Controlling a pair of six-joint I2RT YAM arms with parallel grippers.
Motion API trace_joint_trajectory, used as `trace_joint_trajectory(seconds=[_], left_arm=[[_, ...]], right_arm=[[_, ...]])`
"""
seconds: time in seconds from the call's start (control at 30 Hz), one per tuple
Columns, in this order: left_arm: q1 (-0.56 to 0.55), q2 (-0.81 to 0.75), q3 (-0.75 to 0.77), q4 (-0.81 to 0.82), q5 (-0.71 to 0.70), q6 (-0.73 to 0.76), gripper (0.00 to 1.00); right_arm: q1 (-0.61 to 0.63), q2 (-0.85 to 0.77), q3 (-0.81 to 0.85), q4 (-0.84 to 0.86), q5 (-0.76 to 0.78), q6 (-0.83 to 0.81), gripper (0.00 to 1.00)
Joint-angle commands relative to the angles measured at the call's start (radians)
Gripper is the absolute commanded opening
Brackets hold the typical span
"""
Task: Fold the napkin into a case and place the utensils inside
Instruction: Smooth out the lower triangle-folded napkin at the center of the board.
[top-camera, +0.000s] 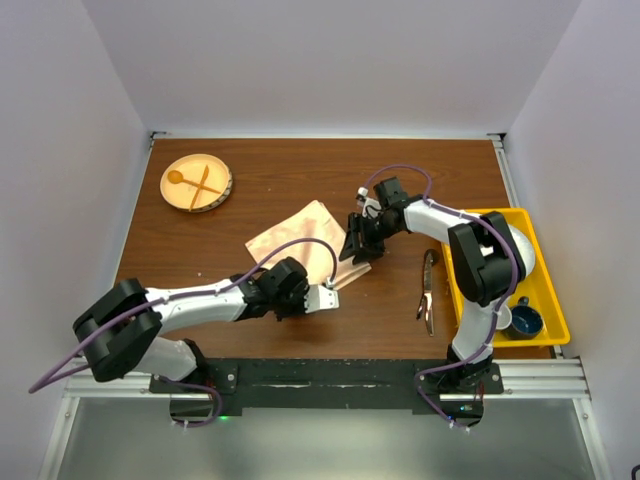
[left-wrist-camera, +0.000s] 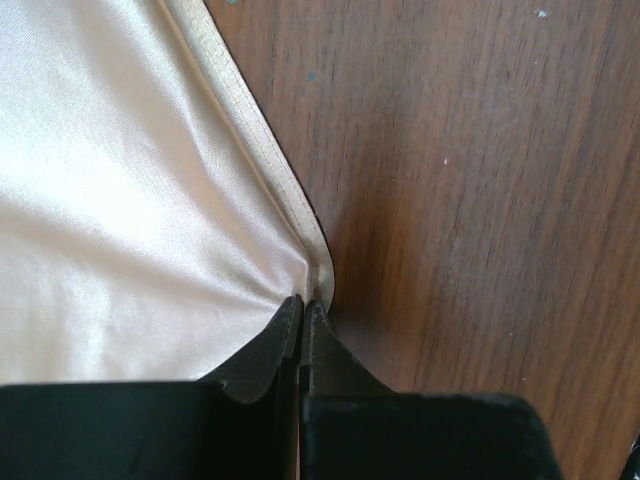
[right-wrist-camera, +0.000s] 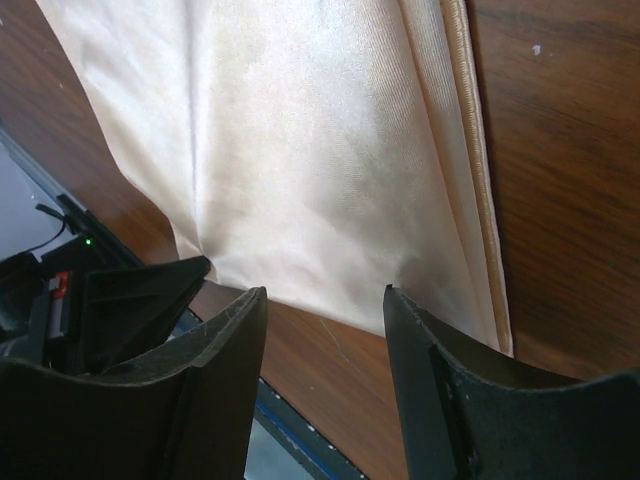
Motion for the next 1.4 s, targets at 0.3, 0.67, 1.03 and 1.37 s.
trace_joint_trajectory(seconds=[0.3, 0.67, 1.03, 1.37], left_arm=[[0.030, -0.251, 0.011, -0.196, 0.192, 0.141, 0.46], [0.372, -0.014, 0.228, -0.198, 0.341, -0.086, 0.43], [0.432, 0.145, 0.225, -0.175, 0.360, -0.079, 0.33], [0.469, 0.083, 0.269, -0.049, 0.527, 0.027, 0.36]], right_arm=[[0.006, -0.068, 0.184, -0.136, -0.182, -0.193, 0.47], [0.014, 0.186, 0.359, -0.198, -0.137, -0.404, 0.44], [0.021, 0.128, 0.104, -0.245, -0.144, -0.512, 0.29], [-0.095, -0.013, 0.150, -0.242, -0.375, -0.347, 0.45]])
